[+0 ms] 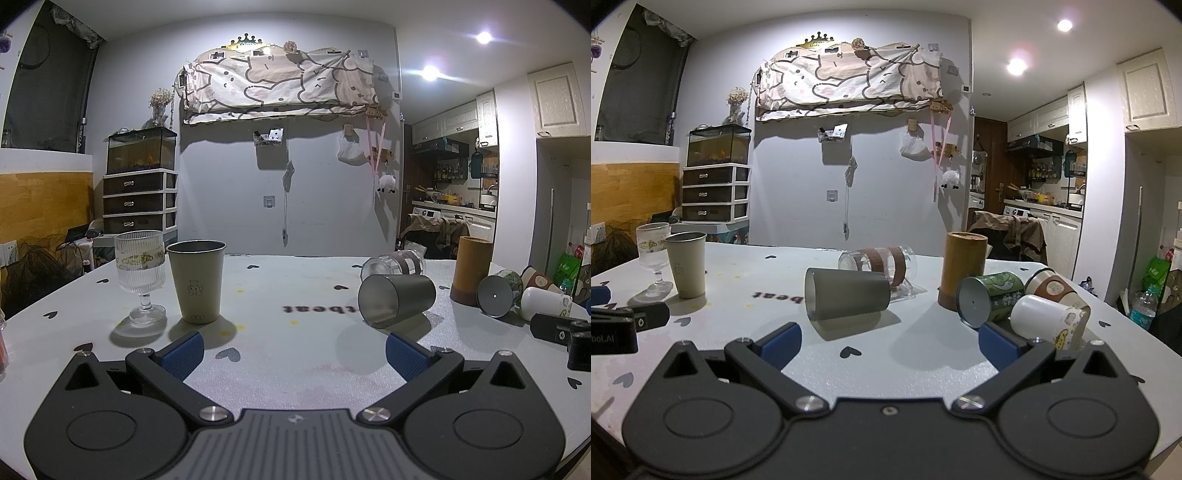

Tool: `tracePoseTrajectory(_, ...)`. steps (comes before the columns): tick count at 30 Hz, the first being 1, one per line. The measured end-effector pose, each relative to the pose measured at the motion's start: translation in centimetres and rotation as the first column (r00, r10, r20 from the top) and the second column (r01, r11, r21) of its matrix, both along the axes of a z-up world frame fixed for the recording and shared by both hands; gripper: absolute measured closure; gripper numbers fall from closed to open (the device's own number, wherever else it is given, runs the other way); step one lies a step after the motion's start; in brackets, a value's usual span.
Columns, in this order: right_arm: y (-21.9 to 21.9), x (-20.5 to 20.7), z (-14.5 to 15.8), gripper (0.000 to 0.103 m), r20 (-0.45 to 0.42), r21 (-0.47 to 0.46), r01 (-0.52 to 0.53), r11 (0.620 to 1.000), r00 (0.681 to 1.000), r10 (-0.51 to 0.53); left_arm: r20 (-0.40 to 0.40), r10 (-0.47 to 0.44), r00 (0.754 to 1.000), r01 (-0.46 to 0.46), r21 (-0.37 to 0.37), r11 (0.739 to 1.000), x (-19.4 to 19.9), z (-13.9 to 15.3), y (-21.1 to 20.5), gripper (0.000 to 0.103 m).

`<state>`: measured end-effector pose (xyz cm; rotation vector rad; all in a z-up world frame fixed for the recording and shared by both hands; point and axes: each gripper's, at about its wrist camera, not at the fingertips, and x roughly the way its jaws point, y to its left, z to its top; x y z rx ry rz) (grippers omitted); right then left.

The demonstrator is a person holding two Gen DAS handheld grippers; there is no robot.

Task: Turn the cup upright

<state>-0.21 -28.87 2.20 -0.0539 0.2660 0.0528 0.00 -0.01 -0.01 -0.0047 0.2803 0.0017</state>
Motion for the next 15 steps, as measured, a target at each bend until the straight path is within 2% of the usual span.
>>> tracePoseTrajectory(9,0.1,0.3,0.4,0.000,0.006,-0.003,0.007,1.000,1.000,-0.007,0.001,-0.003,1.000,0.003,0.000,1.000,0.0,-0.1,0.1,0.000)
tracePoseTrajectory(15,-1.4,4.8,2.0,0.000,0.004,0.004,0.079,0.997,0.997,-0.079,0.000,0.001,1.000,-0.001,0.002,1.000,-0.3,0.1,0.0,0.000)
